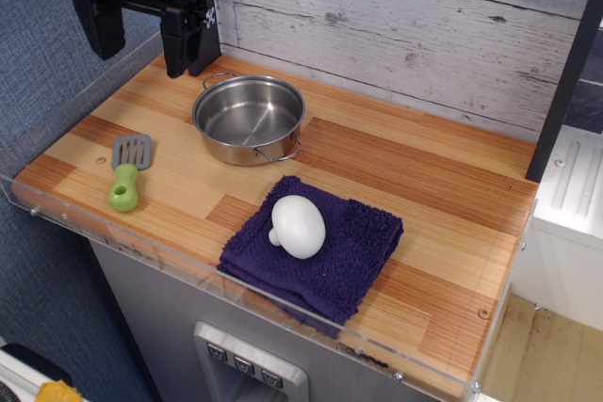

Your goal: Move the pot right above purple cloth to the right.

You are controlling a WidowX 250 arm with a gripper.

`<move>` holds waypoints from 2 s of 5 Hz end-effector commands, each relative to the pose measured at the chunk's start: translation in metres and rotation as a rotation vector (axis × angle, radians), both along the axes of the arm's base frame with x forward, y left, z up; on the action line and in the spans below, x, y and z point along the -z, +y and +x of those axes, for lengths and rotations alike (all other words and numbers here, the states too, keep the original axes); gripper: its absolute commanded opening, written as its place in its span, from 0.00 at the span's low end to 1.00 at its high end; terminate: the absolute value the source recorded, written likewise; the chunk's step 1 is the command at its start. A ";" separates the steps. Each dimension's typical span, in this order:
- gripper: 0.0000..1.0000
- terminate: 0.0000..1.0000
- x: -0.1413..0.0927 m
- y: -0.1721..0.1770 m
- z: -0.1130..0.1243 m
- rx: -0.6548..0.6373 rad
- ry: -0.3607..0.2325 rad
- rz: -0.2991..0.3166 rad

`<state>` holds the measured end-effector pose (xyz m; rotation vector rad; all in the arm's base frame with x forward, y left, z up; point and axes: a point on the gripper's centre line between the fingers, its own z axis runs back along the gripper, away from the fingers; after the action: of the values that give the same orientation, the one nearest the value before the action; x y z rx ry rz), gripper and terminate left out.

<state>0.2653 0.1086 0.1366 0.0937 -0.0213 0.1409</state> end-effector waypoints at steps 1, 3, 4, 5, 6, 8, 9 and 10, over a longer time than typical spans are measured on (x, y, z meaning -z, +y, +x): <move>1.00 0.00 0.000 0.000 0.000 0.000 0.000 0.000; 1.00 0.00 0.004 0.003 0.033 -0.062 0.025 -0.013; 1.00 0.00 0.015 -0.015 0.058 -0.051 -0.040 -0.003; 1.00 0.00 0.032 -0.028 0.075 -0.037 -0.060 0.023; 1.00 0.00 0.051 -0.044 0.087 -0.001 -0.070 0.045; 1.00 0.00 0.074 -0.053 0.088 0.027 -0.135 0.107; 1.00 0.00 0.075 -0.049 0.088 0.024 -0.161 0.099; 1.00 0.00 0.080 -0.041 0.086 -0.003 -0.168 0.096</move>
<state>0.3475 0.0641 0.0417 0.1712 -0.1539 0.1439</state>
